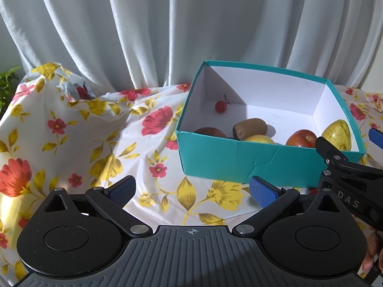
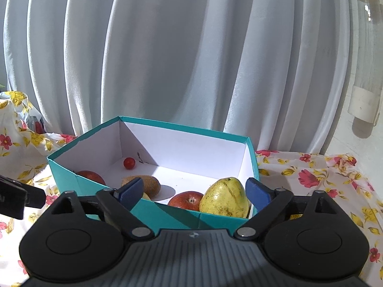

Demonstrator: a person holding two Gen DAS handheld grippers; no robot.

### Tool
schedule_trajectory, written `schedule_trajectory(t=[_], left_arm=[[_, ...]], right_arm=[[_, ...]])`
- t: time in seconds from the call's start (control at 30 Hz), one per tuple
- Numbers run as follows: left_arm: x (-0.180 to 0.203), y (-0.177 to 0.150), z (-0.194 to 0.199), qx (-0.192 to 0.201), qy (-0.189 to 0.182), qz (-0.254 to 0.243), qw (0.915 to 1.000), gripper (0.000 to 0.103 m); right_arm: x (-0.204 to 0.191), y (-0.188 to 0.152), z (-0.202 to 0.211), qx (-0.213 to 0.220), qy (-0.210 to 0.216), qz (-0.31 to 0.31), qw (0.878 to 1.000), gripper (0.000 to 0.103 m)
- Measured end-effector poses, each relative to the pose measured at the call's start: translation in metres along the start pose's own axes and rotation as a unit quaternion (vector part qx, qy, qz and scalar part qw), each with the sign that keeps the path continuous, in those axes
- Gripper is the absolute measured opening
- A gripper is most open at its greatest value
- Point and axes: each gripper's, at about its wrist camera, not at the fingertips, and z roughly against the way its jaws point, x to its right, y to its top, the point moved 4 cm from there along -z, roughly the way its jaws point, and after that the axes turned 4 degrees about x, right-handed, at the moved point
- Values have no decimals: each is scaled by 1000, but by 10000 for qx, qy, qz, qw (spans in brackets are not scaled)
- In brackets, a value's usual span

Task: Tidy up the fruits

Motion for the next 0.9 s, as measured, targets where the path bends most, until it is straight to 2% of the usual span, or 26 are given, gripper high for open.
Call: schedule_trajectory(t=[0.1,0.4,0.67,0.8,0.9], left_arm=[[3,-1,1,10,-34,-57,10000,103],[7,-4,1,-26,-109,-107,9999,103],[7,-8,-2,-238,-25,-190,9995,103],[10,-12,-6,-456,-46,-301,9985,103],[11,-13,-5,-449,-35,-373,9983,103]], right_arm=[[0,4,10,-115,33,-93,9999,103],[11,-6,23,-868,-364,-490,9944,103],[9,-8,34,-1117,-377,-674,9907,103],[11,-10,28,-1726,-466,-751,9810,103],[10,-12,26,-1909,-526,-693,9777,103]])
